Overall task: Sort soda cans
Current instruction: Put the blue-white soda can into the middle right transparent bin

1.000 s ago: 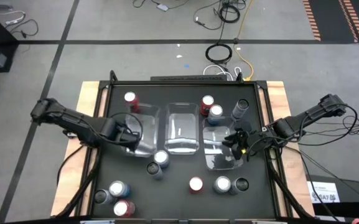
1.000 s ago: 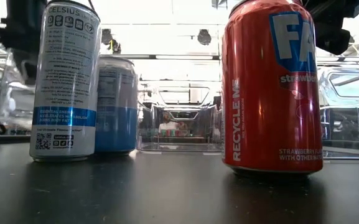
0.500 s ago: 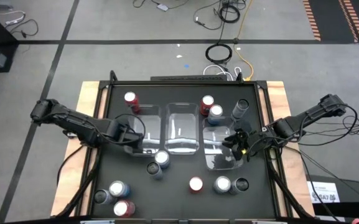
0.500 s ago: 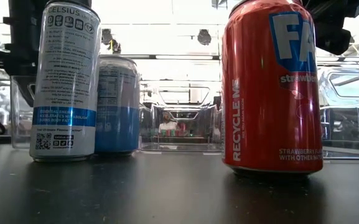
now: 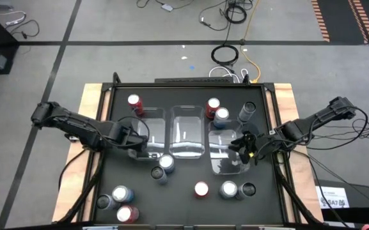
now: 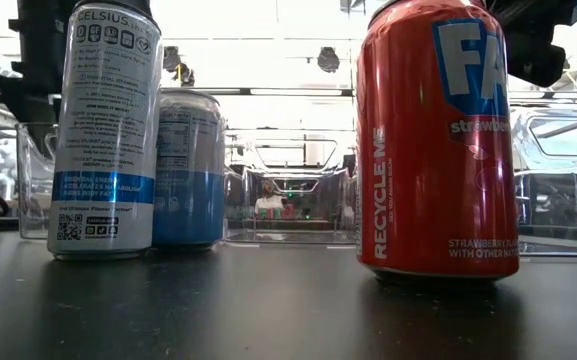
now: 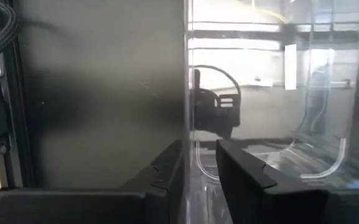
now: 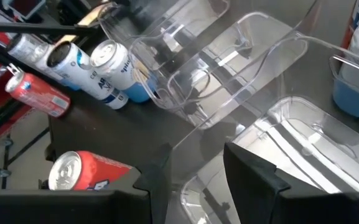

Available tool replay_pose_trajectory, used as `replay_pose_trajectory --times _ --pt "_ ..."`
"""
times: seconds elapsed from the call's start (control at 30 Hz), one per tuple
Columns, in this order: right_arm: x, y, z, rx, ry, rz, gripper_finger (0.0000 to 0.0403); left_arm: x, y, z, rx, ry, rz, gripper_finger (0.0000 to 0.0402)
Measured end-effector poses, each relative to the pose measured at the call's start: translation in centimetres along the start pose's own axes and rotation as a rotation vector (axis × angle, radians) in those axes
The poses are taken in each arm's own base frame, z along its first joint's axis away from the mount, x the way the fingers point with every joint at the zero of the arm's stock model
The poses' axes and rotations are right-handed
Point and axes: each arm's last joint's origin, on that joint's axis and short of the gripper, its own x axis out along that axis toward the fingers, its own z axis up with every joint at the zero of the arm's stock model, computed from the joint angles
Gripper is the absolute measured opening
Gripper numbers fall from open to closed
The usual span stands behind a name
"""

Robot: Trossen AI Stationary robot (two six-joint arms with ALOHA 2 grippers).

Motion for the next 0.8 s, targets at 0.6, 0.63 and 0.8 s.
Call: replay_pose_trajectory --times 0.6,0.63,0.8 --pt "-0.4 0.9 0.8 0.116 -0.068 0.112 0.0137 -6.1 1.1 1.0 0.205 0.074 -0.239 0.0105" --pt "-0.4 0.9 0.8 0.116 -0.068 0.112 0.0137 -6.4 1.2 1.1 0.246 0.069 -0.251 0.0105" --pt "-0.3 0.9 0.8 0.107 -0.073 0.102 0.0137 -7.0 1.1 1.2 0.568 0.021 -0.292 0.0105"
